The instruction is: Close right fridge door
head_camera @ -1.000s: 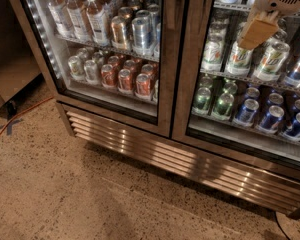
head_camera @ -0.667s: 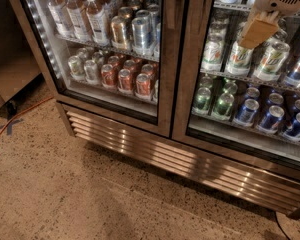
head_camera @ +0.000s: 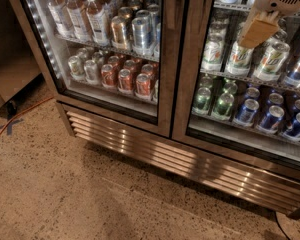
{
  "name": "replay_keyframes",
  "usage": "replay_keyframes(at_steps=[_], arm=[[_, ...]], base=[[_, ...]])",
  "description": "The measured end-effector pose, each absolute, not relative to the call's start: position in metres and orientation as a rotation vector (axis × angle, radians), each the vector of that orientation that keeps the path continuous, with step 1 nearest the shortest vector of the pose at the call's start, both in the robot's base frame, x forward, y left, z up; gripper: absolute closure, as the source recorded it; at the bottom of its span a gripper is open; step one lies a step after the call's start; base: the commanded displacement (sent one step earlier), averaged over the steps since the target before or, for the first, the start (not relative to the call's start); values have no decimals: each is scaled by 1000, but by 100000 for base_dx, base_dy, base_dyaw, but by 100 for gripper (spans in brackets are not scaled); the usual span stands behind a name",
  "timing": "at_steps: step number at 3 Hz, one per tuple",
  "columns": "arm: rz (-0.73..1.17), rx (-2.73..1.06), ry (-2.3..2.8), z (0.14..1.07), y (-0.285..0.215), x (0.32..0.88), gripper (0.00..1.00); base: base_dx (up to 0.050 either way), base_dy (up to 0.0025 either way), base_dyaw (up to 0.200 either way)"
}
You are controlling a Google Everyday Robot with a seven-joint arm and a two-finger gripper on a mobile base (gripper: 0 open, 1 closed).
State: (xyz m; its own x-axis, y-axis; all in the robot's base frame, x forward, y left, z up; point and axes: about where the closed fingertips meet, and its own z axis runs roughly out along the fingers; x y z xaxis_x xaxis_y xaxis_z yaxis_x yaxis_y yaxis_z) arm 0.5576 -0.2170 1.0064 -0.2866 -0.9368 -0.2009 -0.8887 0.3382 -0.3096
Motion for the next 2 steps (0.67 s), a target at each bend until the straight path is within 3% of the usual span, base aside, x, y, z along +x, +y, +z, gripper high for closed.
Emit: replay_keyframes(at_steps=[1, 2], arm=[[-195, -1618, 2264, 1006, -217, 558, 12], [-195, -1618, 2264, 1006, -217, 558, 0]], base=[[0, 0, 0], [0, 0, 0]])
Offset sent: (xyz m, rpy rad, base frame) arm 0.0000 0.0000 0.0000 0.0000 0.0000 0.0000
